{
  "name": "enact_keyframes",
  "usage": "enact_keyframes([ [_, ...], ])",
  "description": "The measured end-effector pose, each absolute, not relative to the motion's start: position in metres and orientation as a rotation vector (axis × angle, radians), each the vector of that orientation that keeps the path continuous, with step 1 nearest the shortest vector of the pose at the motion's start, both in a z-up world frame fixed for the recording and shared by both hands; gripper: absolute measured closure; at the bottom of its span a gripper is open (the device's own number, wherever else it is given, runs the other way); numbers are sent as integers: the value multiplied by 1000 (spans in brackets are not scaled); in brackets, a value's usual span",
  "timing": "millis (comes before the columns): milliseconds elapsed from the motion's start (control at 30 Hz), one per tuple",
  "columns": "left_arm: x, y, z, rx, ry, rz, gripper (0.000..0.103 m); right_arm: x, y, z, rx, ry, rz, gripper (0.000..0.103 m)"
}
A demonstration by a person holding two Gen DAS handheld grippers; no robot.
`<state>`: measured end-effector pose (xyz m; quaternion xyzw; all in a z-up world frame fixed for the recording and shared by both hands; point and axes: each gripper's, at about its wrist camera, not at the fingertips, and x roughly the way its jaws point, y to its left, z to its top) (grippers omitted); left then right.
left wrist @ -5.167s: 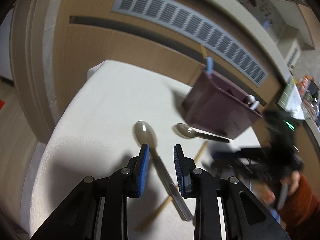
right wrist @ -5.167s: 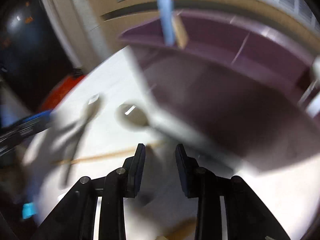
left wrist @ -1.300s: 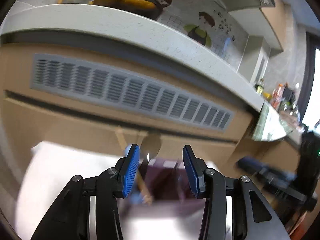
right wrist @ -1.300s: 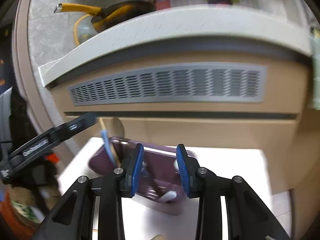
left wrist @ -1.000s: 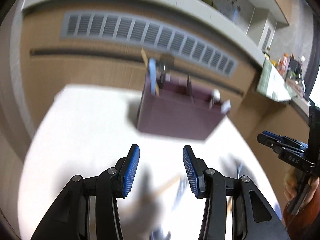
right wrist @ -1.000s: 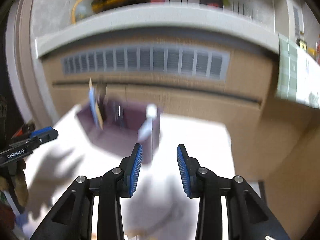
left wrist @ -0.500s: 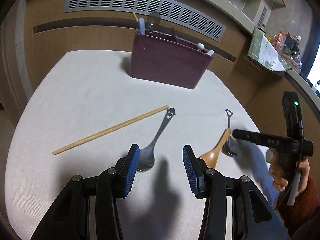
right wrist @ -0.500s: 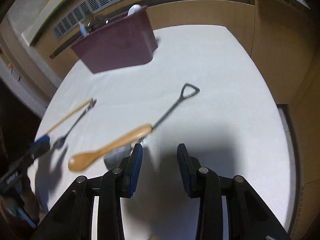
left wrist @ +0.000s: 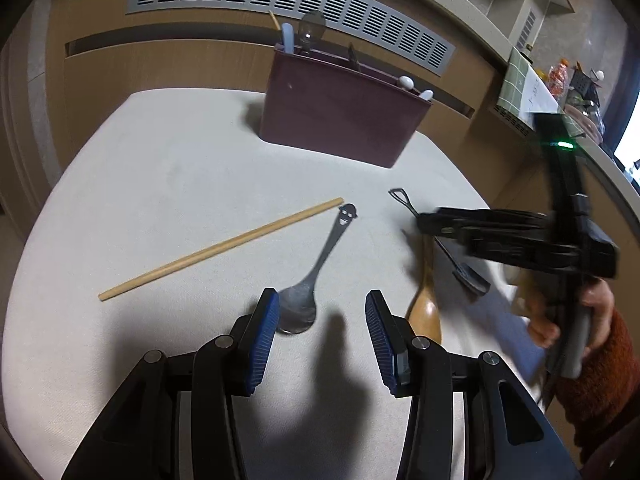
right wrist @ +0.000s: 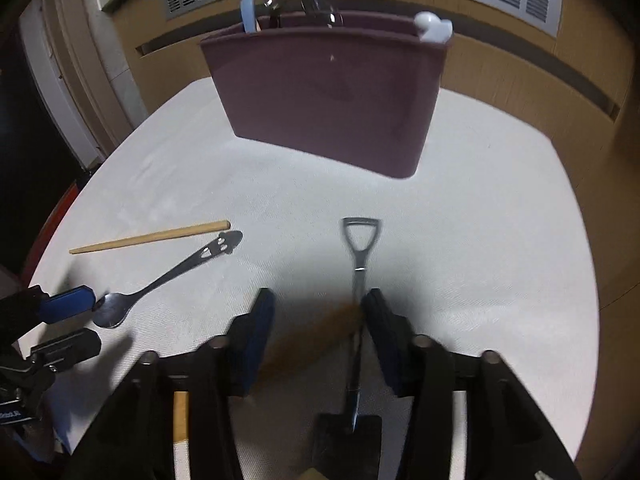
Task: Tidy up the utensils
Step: 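Reach down and grasp the wooden spoon with the right tool, then lift the wooden spoon with the right tool while the left tool grasps the metal spoon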
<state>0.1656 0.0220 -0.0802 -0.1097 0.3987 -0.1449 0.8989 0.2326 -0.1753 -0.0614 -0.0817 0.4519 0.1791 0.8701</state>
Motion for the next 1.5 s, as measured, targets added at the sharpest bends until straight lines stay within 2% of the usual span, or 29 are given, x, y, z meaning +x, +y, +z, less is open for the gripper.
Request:
enact_keyframes([
  [100, 167, 30, -78, -256, 813, -271, 57, 207, -187, -43, -121, 893, 361, 67],
  [167, 167, 35, -77, -280, 802, -260, 57, 192, -192, -43, -58, 928, 404, 65],
  [333, 170, 40, -79, -292, 805, -239, 57, 180, -189, -67, 83, 1055, 524, 67],
  [467, 168, 42, -80, -266, 818, -247, 57, 198, -172, -70, 33, 1028, 456, 68],
  [700, 171, 38, -89, -275, 875, -284, 57, 212, -129, -72, -264, 976, 361, 69],
  [833, 171, 34, -89, -264, 878, -283, 57, 208, -140, -71, -252, 981, 396, 67],
  [900, 171, 34, -88, -261, 876, -282, 57, 201, -154, -70, -219, 974, 423, 76],
  [933, 171, 34, -88, -259, 877, -282, 57, 199, -161, -70, -215, 970, 412, 87],
  [1033, 170, 32, -88, -241, 880, -290, 57, 196, -178, -72, -207, 959, 374, 94],
  [1500, 179, -9, -92, -15, 909, -236, 57, 176, -182, -76, -262, 900, 332, 95],
])
